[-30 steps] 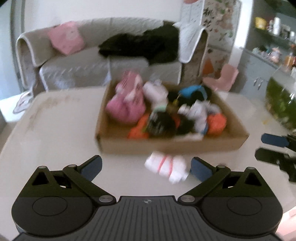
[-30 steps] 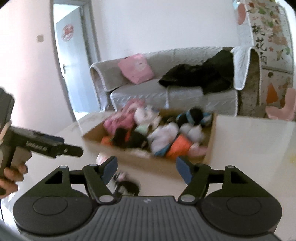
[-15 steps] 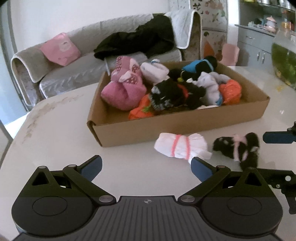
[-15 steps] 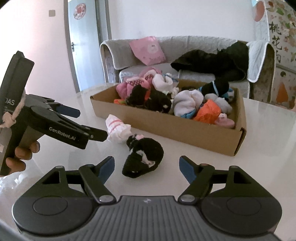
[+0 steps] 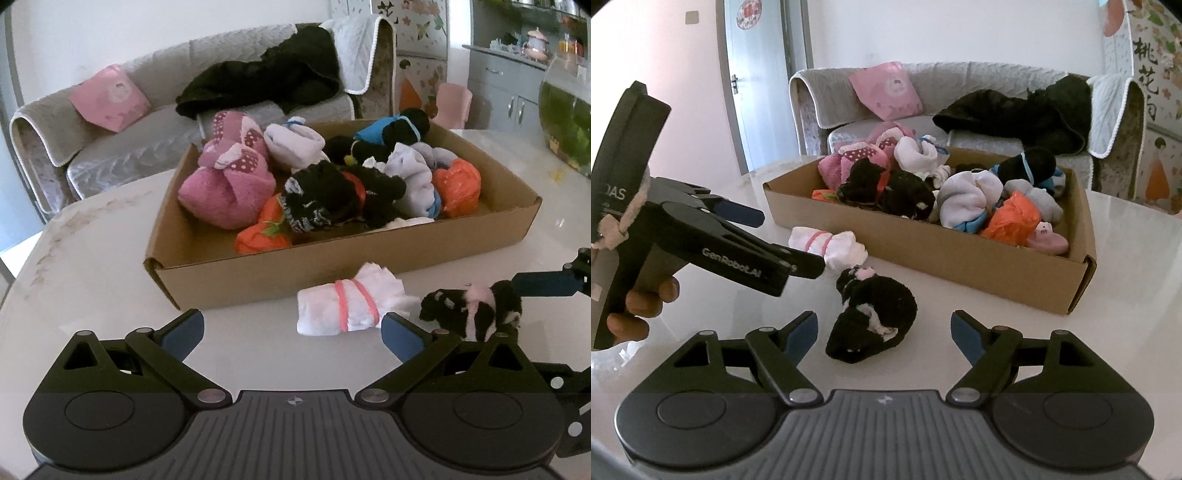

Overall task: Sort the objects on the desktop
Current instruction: 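Grasp the pink-banded white sock with the left gripper while the right grasps the black-white sock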

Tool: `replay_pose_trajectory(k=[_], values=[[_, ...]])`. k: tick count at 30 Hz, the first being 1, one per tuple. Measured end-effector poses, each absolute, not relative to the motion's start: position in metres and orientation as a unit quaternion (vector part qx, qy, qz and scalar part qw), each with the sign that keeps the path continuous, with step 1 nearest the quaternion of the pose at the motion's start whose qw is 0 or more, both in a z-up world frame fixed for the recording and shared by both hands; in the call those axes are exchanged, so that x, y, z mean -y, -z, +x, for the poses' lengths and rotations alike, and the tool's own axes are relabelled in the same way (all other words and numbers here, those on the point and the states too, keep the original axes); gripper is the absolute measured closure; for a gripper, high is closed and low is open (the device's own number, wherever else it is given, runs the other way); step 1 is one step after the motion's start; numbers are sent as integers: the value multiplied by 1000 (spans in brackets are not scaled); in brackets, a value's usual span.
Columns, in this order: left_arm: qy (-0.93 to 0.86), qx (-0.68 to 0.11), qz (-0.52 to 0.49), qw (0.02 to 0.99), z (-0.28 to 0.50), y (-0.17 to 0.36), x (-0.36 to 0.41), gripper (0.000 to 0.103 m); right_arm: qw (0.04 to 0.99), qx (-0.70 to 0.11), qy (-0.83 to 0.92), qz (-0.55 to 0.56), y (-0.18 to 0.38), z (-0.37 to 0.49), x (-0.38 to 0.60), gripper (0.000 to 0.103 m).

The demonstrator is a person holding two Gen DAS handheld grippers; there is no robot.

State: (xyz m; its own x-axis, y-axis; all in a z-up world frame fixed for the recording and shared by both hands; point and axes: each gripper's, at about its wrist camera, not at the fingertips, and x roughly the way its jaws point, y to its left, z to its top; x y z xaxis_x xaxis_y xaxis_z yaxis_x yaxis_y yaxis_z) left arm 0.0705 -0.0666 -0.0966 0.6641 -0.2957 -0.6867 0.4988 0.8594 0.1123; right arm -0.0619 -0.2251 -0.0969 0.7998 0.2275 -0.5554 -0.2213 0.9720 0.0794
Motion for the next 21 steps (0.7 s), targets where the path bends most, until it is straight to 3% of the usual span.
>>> replay_pose_trajectory(k=[21], values=[[247,-350,137,893,78,104,78,0,944,-308,-118,-2,98,-53,220,36]])
